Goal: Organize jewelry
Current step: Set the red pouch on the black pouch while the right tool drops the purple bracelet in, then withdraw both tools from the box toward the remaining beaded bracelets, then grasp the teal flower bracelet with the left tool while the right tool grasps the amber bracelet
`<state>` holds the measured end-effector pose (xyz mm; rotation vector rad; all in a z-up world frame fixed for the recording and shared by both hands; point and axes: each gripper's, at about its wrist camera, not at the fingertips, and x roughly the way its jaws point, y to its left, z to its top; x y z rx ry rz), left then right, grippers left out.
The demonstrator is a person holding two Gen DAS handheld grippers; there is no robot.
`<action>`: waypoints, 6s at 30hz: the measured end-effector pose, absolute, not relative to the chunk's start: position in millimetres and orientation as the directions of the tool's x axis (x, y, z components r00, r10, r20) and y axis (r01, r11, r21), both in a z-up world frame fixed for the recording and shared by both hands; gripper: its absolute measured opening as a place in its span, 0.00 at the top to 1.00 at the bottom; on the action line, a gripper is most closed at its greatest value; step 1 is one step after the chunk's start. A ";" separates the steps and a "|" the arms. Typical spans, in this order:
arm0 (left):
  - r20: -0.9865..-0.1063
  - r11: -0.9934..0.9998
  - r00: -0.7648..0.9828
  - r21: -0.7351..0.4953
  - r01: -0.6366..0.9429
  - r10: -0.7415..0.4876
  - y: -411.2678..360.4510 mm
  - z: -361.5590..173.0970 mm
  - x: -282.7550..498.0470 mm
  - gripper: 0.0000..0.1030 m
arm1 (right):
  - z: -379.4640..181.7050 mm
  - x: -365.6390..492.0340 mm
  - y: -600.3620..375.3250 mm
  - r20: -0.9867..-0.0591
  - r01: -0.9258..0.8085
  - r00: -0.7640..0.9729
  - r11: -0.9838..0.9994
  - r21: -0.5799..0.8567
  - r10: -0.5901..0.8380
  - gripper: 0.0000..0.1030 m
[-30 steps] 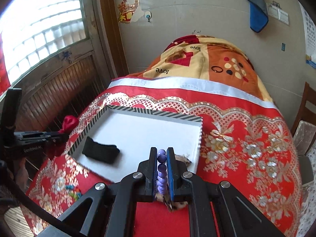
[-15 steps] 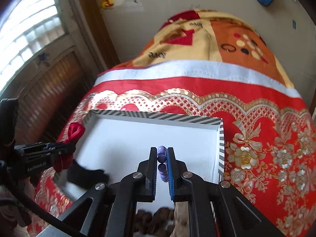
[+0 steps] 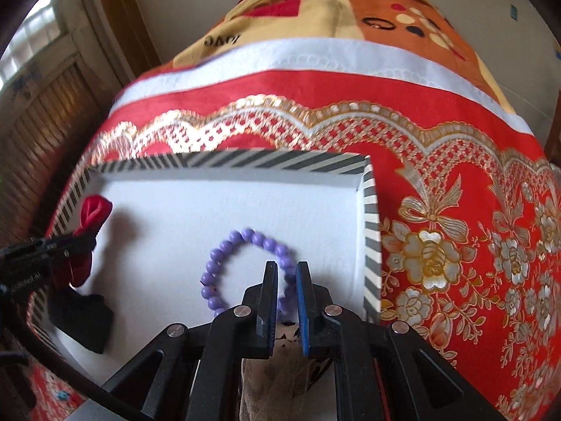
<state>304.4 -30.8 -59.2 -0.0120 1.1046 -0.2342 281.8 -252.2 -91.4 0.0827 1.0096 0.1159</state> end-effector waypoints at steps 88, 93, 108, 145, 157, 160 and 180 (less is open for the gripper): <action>-0.873 0.990 0.468 -0.118 0.074 -0.139 31.0 -32.8 47.4 0.37 | -57.8 31.0 -245.2 -0.808 -0.160 0.530 0.967 0.201 0.255 0.48; -0.884 0.988 0.441 -0.149 0.043 -0.152 50.0 -41.2 56.6 0.37 | -67.4 42.1 -235.2 -0.813 -0.183 0.513 0.961 0.208 0.274 0.48; -0.919 0.985 0.360 -0.127 0.118 -0.162 53.1 -69.4 103.3 0.38 | -93.9 85.1 -214.0 -0.845 -0.254 0.462 0.953 0.167 0.271 0.59; -0.891 0.965 0.379 -0.201 0.167 -0.251 60.1 -52.0 91.1 0.87 | -91.5 91.3 -197.5 -0.851 -0.321 0.455 0.940 0.118 0.262 0.82; -0.915 0.967 0.338 -0.158 0.201 -0.220 53.2 -73.2 100.3 0.57 | -99.9 103.9 -190.1 -0.842 -0.354 0.470 0.931 0.095 0.265 0.71; -0.916 0.967 0.340 -0.147 0.207 -0.212 51.0 -75.6 100.1 0.73 | -100.1 101.7 -185.3 -0.836 -0.374 0.488 0.925 0.060 0.252 0.85; -0.817 0.950 0.490 -0.225 0.216 -0.305 49.0 24.5 87.6 0.95 | -6.3 76.0 -205.5 -0.683 -0.392 0.619 0.906 0.158 0.387 0.92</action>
